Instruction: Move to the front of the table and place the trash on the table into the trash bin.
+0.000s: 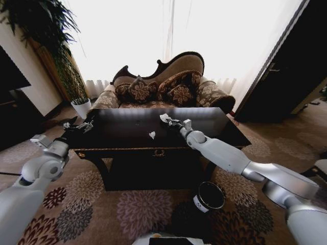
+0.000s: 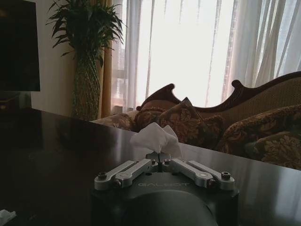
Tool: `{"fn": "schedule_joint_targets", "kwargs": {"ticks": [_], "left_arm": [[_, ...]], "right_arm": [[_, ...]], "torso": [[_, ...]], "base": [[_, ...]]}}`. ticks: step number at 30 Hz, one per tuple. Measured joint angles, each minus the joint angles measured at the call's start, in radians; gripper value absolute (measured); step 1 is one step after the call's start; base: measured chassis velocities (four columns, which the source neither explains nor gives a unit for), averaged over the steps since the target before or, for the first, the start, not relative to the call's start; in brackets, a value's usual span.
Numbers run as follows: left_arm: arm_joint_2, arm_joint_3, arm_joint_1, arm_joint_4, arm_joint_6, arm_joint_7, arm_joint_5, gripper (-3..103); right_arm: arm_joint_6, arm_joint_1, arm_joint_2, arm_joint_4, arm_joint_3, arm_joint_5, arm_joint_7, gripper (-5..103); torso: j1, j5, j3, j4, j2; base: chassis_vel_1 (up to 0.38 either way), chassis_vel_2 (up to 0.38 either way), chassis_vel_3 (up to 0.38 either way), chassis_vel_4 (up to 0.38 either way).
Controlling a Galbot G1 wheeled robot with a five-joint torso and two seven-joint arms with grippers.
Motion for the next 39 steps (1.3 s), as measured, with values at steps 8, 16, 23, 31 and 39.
{"fn": "schedule_joint_targets", "kwargs": {"ticks": [8,16,23,31,39], "left_arm": [[0.000,0.000,0.000,0.000,0.000,0.000,0.000,100],[0.000,0.000,0.000,0.000,0.000,0.000,0.000,100],[0.000,0.000,0.000,0.000,0.000,0.000,0.000,100],[0.000,0.000,0.000,0.000,0.000,0.000,0.000,100],[0.000,0.000,0.000,0.000,0.000,0.000,0.000,100]], "right_arm": [[-0.005,-0.107,-0.141,0.134,0.199,0.015,0.009,0],[-0.027,-0.443,-0.317,0.353,0.526,0.017,0.018,0],[0.005,-0.774,-0.410,0.487,0.827,0.002,-0.005,0],[0.021,-0.960,-0.395,0.560,1.021,-0.012,0.011,0],[0.066,-1.303,-0.286,0.613,1.320,-0.061,-0.023,0]], "torso": [[0.000,0.0000,0.000,0.0000,0.000],[0.000,0.0002,0.000,-0.0002,0.000],[0.000,0.0001,0.000,-0.0007,0.000],[0.000,-0.0004,0.000,0.0002,0.000],[0.000,0.0001,0.000,-0.0003,0.000]], "base": [[0.000,0.000,0.000,0.000],[0.000,0.000,0.000,0.000],[0.000,0.000,0.000,0.000],[0.000,0.000,0.000,0.000],[0.000,0.000,0.000,0.000]]}}
